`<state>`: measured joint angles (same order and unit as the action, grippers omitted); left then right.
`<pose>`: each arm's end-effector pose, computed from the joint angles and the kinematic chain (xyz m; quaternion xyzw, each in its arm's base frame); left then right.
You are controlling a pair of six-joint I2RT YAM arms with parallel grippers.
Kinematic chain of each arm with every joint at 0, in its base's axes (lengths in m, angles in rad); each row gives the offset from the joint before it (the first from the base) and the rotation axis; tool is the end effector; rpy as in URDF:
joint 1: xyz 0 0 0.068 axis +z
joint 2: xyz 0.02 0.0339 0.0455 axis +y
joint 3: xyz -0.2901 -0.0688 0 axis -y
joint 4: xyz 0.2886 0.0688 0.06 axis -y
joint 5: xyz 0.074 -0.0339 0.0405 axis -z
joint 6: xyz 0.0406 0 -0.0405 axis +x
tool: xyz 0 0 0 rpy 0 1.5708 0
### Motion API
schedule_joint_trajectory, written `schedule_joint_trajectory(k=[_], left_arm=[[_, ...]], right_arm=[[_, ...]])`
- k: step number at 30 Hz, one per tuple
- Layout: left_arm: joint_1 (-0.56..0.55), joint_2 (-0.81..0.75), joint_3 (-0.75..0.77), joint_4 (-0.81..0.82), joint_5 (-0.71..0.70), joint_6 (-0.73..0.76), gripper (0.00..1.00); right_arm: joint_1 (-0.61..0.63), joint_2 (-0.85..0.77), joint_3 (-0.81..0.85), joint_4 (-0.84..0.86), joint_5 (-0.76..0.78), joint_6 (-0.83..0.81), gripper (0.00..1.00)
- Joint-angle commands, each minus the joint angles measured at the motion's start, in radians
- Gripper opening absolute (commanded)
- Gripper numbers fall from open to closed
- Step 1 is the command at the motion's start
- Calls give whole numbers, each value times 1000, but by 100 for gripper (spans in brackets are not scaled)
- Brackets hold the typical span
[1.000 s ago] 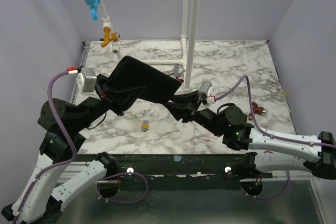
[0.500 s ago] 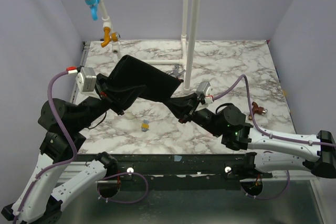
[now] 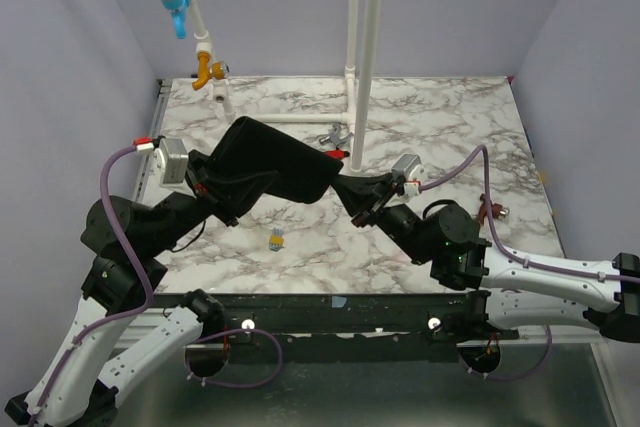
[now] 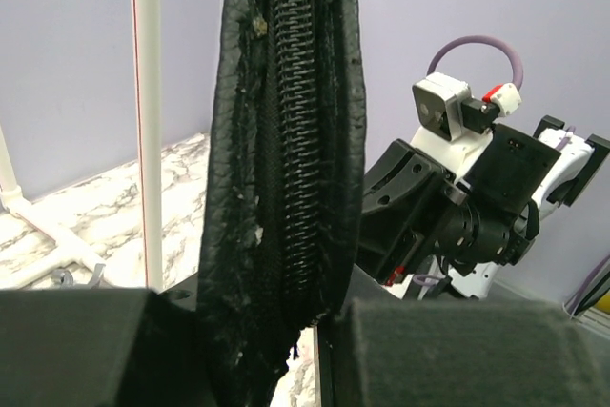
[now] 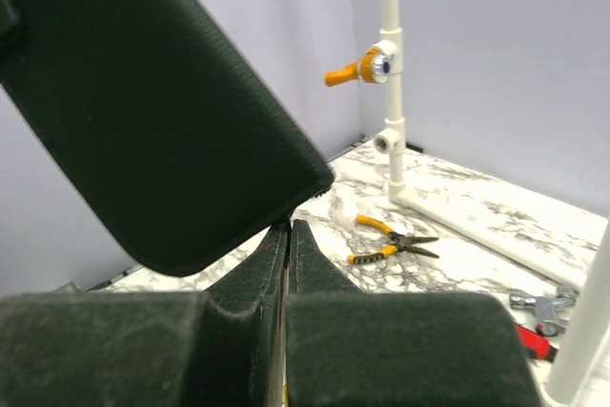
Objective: Sort the hair-cutting tools
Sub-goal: Zip the hairdressing tool bag, then place the hairdressing tool bag at the center of the board.
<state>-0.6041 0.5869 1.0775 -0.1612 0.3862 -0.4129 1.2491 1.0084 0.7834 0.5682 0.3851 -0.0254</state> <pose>0.0821 -0.0753 0.4992 0.2099 0.5533 -0.4862 0.6430 0.0983 0.2467 0.3906 -0.2106 0.5475 0.3706 0.7201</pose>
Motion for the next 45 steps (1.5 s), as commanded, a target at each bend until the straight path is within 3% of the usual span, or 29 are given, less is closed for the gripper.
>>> schedule_joint_trajectory(k=[1, 7, 8, 9, 10, 12, 13, 14, 19, 27, 32, 40, 45], left_arm=[[-2, -29, -21, -32, 41, -10, 0], [-2, -50, -51, -44, 35, -10, 0], [-2, -57, -63, -42, 25, -9, 0], [-2, -62, -73, -43, 7, -9, 0], [-1, -65, -88, -45, -16, -9, 0], [-2, -68, -122, -48, -73, -24, 0], [-2, -64, -147, -43, -96, -33, 0], [-2, -59, -168, -37, -119, -52, 0], [1, 28, -339, 74, -154, -198, 0], [0, 340, -595, 569, 5, -413, 0], [-19, 534, -605, 740, 13, -433, 0], [-23, 880, -524, 785, 1, -437, 0], [-22, 966, -542, 811, -47, -442, 38]], right_arm=[[-15, -38, -16, 110, 141, -47, 1], [-15, -56, -17, 90, 156, -62, 1], [-15, -57, 0, 37, 120, -57, 7], [-14, -54, 31, -67, 82, -48, 35], [-15, -45, 72, -165, 65, -30, 48], [-14, -42, 100, -319, 85, 4, 62], [-14, -50, 92, -373, 112, 20, 79], [-16, -62, 85, -422, 148, 55, 85], [-16, -141, 9, -645, 411, 221, 88], [-15, -350, -199, -665, 454, 401, 88], [-15, -369, -241, -676, 432, 463, 88], [-16, -309, -284, -641, 407, 500, 88], [-16, -322, -291, -658, 411, 506, 88]])
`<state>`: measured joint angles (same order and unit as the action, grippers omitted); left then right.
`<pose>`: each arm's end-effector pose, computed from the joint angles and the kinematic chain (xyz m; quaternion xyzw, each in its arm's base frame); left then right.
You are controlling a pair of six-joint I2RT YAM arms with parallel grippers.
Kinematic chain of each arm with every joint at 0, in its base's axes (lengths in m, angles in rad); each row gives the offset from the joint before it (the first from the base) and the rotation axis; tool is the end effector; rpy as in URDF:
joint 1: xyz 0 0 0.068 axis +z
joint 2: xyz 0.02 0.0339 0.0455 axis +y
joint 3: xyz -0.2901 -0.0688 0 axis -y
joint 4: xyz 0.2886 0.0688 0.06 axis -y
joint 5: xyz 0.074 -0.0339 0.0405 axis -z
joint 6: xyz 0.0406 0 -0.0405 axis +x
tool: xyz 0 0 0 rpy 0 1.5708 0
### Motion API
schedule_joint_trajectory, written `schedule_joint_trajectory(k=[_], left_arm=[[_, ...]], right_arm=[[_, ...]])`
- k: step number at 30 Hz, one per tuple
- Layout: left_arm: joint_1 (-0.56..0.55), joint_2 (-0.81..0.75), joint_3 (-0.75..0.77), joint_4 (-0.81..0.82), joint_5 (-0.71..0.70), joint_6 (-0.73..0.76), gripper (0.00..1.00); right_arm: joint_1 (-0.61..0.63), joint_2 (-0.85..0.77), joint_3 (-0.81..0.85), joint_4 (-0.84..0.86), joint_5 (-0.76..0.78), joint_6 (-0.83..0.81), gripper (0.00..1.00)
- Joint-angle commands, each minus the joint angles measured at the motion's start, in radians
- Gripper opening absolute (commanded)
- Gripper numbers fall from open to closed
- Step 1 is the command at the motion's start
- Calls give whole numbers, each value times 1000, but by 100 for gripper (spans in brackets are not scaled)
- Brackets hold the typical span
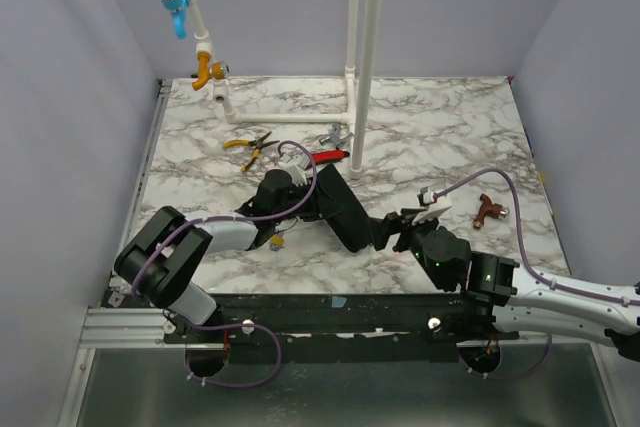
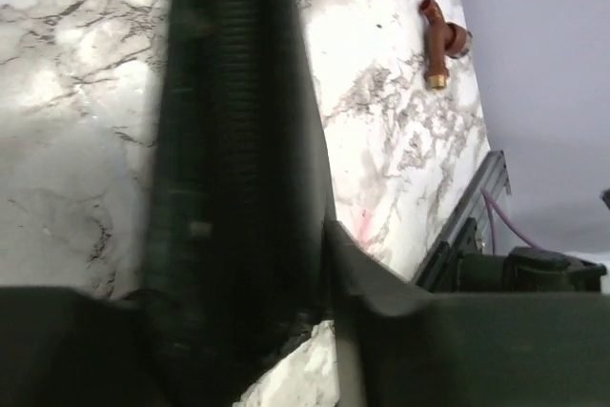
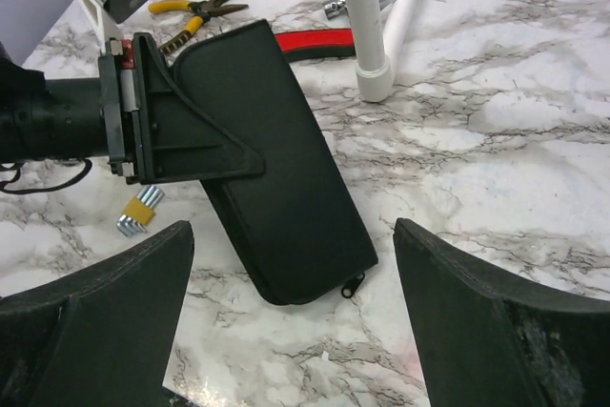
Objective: Sort the hair-cutting tools
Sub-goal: Place the hairdressing tool bag at the center of the board, then reset both arms
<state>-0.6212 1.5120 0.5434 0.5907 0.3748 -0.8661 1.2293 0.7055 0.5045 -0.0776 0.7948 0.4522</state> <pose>0.2514 -0.1982 0.1580 0.0046 0.8195 -0.4871 0.3018 0.0917 0.1716 0.2746 -0.0633 0.7696 0.2076 0.6005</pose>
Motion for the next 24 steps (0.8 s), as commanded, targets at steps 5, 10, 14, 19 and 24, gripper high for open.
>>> schedule_joint_trajectory(k=[5, 10, 14, 19, 24], left_arm=[[-3, -57, -30, -115, -175, 56, 74], [-2, -243, -14, -425, -396, 125, 99], [26, -398, -7, -662, -543, 133, 99], [85, -596, -13, -907, -671, 76, 98], [96, -769, -47, -1007, -722, 31, 99]], right_arm=[[4, -56, -32, -38, 28, 32, 88], [4, -85, -65, -77, 54, 76, 89], [5, -120, -94, -106, 73, 122, 89], [4, -168, -111, -108, 93, 148, 89], [5, -170, -110, -103, 105, 157, 89]])
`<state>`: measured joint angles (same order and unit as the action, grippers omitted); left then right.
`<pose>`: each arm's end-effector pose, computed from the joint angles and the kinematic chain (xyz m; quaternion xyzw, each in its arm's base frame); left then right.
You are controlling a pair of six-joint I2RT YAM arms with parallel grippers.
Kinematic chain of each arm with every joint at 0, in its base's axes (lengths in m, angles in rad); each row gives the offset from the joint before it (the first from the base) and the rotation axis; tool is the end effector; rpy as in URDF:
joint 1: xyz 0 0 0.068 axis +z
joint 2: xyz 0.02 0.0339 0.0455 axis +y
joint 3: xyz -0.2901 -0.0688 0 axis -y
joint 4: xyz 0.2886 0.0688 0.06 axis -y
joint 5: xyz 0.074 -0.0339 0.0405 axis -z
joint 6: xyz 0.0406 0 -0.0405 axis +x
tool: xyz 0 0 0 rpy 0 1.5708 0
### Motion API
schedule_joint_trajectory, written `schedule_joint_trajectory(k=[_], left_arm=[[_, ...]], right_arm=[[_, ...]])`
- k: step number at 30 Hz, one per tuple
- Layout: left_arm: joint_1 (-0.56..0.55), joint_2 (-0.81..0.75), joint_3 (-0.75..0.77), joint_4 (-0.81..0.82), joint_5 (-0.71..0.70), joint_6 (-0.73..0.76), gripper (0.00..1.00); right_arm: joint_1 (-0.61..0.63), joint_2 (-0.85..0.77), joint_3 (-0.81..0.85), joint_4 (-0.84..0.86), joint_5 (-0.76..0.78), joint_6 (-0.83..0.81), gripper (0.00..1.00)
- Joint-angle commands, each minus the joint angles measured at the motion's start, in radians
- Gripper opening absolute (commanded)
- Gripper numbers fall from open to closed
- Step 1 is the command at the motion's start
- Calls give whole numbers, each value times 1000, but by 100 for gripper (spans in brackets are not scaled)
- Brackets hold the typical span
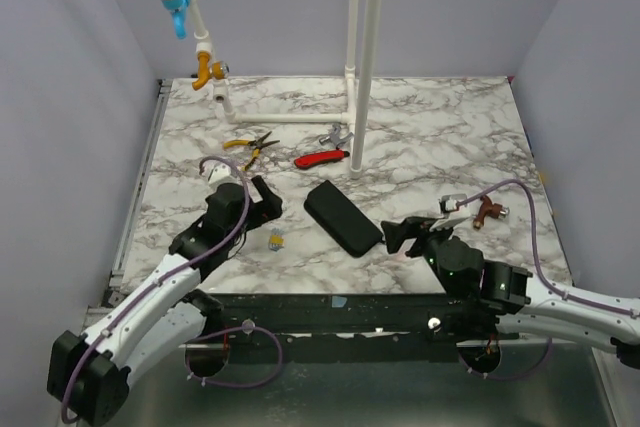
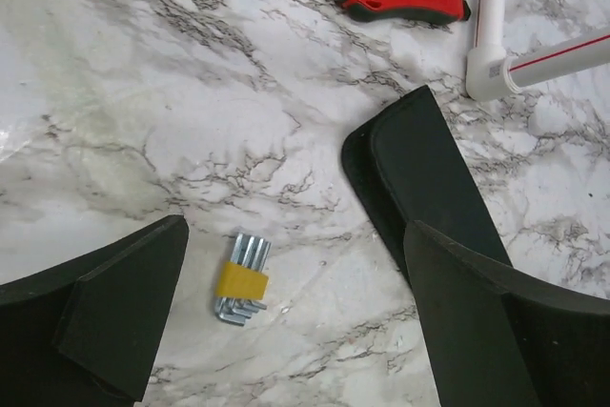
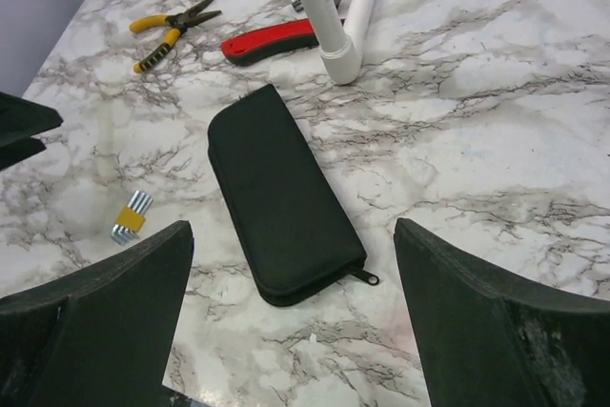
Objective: Sort the hair-cutting tools
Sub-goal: Reset both arms
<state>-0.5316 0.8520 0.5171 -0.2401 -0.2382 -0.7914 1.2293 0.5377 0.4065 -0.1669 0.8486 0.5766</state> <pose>0.1915 -0.1015 0.2319 -0.1693 0.8577 -0.2089 0.4383 0.0827 0.1417 0.2542 -0.0032 0.7727 0.2202 0.5954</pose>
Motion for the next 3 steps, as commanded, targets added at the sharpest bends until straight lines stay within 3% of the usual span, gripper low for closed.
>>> schedule_joint_trajectory(k=[1, 3], left_arm=[[7, -128, -18, -192, -112, -47, 98], [8, -154, -6, -221, -107, -36, 99]], right_arm=[[4, 3, -11, -14, 57, 35, 89], [5, 17, -1, -5, 65, 42, 90]])
